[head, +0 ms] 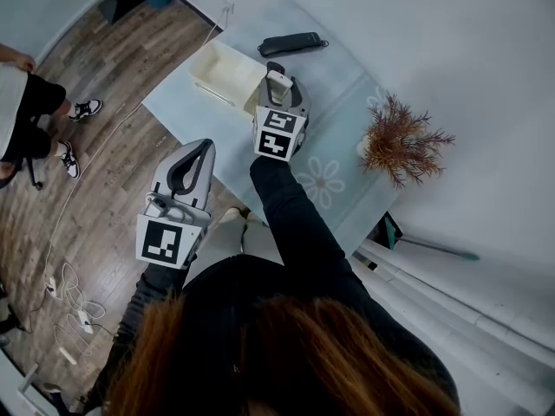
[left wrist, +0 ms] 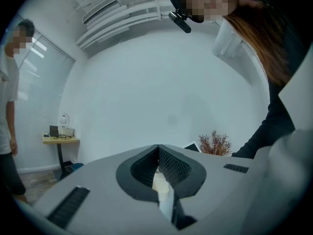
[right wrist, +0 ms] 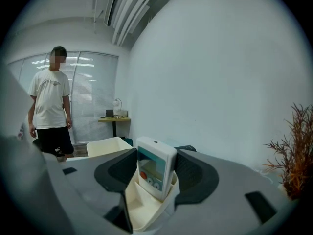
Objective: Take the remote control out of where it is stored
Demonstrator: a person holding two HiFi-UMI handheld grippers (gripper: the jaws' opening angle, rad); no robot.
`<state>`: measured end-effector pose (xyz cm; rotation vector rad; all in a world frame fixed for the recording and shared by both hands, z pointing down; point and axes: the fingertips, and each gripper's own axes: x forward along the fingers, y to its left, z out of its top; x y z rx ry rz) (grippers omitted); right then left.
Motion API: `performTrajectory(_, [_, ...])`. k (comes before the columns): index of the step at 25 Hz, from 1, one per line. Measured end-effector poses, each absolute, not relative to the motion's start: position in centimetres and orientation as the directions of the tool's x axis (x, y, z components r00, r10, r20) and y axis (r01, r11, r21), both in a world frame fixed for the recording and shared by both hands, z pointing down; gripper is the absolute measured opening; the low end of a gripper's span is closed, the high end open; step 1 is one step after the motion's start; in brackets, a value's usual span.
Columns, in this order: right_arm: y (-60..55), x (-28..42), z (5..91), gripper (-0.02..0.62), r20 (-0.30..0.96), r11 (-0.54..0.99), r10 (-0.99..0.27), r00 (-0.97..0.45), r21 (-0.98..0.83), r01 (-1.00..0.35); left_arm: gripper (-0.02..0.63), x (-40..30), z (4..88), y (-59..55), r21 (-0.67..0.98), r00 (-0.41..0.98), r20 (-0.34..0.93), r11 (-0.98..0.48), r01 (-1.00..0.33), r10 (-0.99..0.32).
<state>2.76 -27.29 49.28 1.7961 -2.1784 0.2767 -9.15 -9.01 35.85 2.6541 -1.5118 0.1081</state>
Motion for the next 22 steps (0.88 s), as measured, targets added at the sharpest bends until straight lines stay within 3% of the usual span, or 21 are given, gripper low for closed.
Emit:
performTrajectory(13, [-25.8,3.0,45.4,0.245,0.277,0.271,-0.928,-0.251,0.037,-0.962,0.009,-8.2,34.6,-9.6,0.045,0.526,0.053,-0.524,-0.85,-0.849])
performTrajectory(22, [-24.7,3.5,43.4,0.241,0.247,0.307,-0.924,-0.294,0.019,-0.951,0.009,-7.7,35.1,-9.2,0.043,0.521,0.085,-0.519,-0.854,-0.849])
